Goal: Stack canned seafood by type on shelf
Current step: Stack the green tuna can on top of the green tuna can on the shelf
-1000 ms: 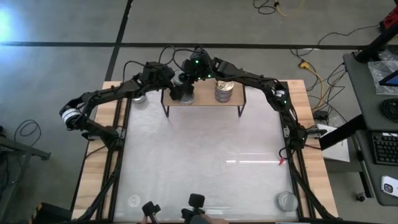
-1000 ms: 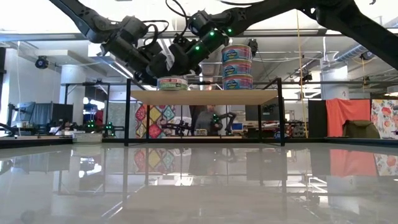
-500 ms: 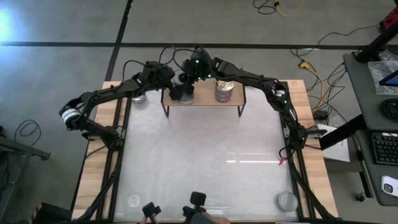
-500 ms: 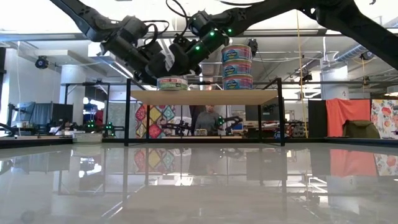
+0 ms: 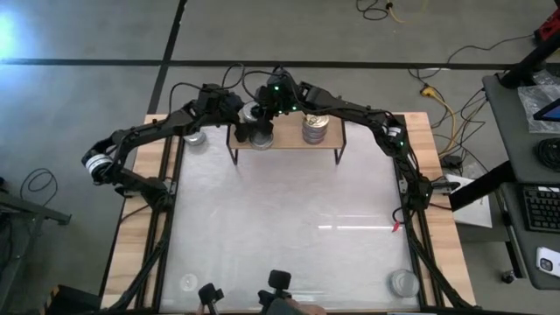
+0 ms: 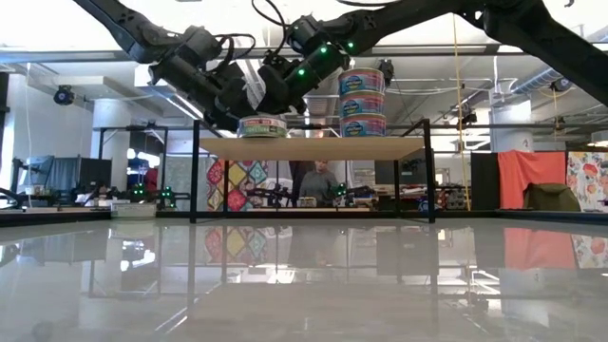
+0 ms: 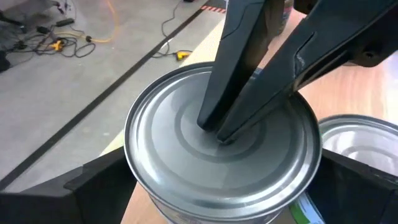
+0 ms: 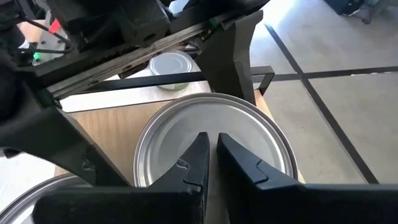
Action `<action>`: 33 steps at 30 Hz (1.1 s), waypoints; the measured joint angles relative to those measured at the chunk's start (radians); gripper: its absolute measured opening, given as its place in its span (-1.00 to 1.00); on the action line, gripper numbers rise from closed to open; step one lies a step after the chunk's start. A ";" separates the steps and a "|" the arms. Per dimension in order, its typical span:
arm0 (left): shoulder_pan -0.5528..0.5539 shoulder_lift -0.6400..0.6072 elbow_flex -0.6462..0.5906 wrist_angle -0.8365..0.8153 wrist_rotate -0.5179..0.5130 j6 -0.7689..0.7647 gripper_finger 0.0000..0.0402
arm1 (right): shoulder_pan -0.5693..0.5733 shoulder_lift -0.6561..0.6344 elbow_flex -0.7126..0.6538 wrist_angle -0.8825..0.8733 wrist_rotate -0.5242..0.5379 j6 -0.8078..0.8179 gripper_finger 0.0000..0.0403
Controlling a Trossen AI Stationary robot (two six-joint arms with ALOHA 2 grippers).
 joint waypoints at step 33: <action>-0.037 -0.202 0.122 -0.264 0.042 0.083 0.98 | -0.027 0.002 -0.004 0.028 0.013 0.030 -0.86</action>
